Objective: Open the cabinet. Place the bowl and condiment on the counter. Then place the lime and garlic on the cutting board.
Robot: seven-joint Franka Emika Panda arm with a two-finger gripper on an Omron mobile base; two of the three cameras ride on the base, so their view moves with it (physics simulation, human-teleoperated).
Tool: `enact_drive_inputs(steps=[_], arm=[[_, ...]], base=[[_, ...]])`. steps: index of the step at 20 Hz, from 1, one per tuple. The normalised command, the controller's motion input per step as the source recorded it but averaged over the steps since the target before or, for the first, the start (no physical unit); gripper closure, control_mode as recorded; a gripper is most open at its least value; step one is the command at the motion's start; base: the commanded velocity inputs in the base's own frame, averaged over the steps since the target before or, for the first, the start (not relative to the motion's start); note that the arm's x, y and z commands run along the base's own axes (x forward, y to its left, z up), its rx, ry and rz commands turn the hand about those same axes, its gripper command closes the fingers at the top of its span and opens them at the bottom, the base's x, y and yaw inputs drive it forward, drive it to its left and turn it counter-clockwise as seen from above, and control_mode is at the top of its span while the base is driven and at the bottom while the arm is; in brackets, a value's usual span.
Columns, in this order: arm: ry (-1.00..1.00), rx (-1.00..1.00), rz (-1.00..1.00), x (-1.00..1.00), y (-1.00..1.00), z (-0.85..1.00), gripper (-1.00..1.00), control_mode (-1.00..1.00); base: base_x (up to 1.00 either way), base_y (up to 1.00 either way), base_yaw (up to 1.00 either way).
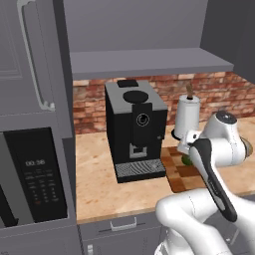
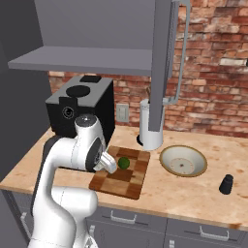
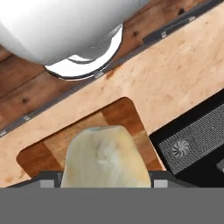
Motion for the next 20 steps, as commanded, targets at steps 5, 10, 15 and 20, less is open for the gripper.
enact_drive_inputs(steps=[5,10,15,20], arm=[[0.08,0.0,0.28,0.08,-0.25,-0.25,1.0,-1.0],[0.16,0.0,0.12,0.41,0.0,-0.31,1.0,-1.0],[0.21,0.0,0.07,0.57,0.0,-0.4,1.0,-1.0],[0.19,0.0,0.06,0.37,-0.14,-0.21,1.0,-1.0]], base=[[0.0,0.0,0.0],[0.0,0.0,0.0],[0.0,0.0,0.0],[0.0,0.0,0.0]])
